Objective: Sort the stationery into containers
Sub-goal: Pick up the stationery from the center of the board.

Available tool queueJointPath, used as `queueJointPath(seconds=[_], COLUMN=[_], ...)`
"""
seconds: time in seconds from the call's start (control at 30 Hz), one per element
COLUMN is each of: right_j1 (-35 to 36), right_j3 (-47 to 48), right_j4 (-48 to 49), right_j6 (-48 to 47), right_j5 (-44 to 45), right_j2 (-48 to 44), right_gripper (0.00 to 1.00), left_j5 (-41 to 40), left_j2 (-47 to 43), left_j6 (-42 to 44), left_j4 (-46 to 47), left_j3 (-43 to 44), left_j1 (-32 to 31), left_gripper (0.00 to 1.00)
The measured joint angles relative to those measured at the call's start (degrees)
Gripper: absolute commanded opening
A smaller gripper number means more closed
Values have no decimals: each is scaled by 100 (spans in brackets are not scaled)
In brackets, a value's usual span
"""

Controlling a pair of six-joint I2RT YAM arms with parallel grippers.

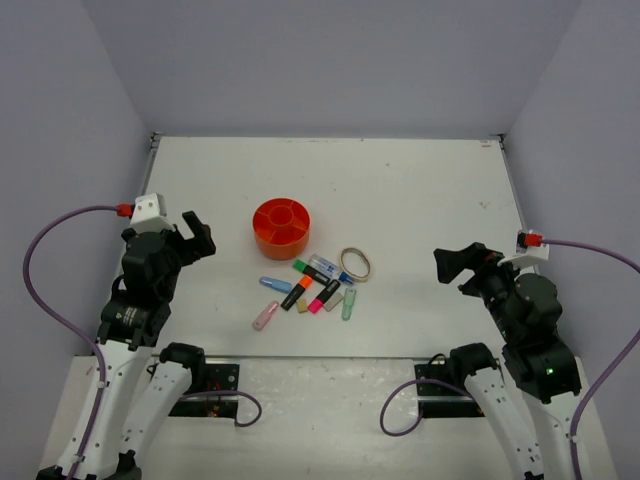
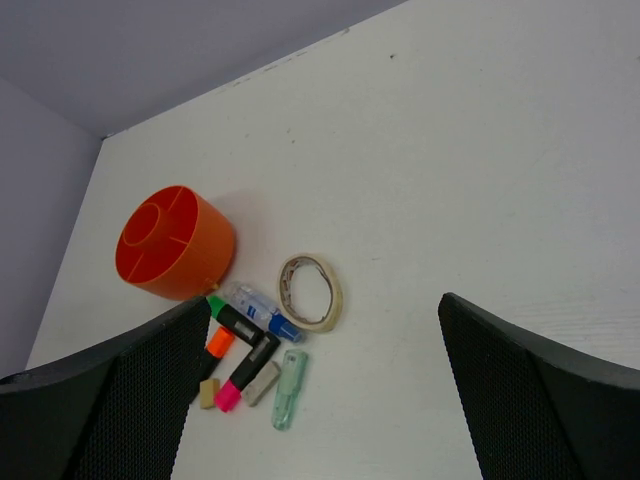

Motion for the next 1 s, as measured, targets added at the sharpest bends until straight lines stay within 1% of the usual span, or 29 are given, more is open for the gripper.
queueJointPath(seconds=[0.23,0.43,0.53,0.63,0.77,0.87,1.0], right_j1=[0,0,0,0,0,0,0], right_j3=[0,-5,-86,-335,-637,-757,-940], right_j4=[8,53,209,523,809,889,931], right_j6=[26,34,78,153,252,273,266], right_j5=[-35,-342,-749,-1332,-2085,-2349,-2428], right_j2=[0,82,155,237,658,918,898], right_gripper=[99,99,98,96,96,96,96], left_j5=[0,2,2,2,4,4,7], left_j2=[12,39,39,39,97,253,517], left_j6=[2,2,2,2,2,2,-1], left_j4=[0,0,0,2,6,8,2], left_j3=[0,0,0,-1,-2,-4,-7], left_j1=[-2,-2,-2,-2,-2,-2,-7], left_gripper=[100,100,100,100,100,100,100])
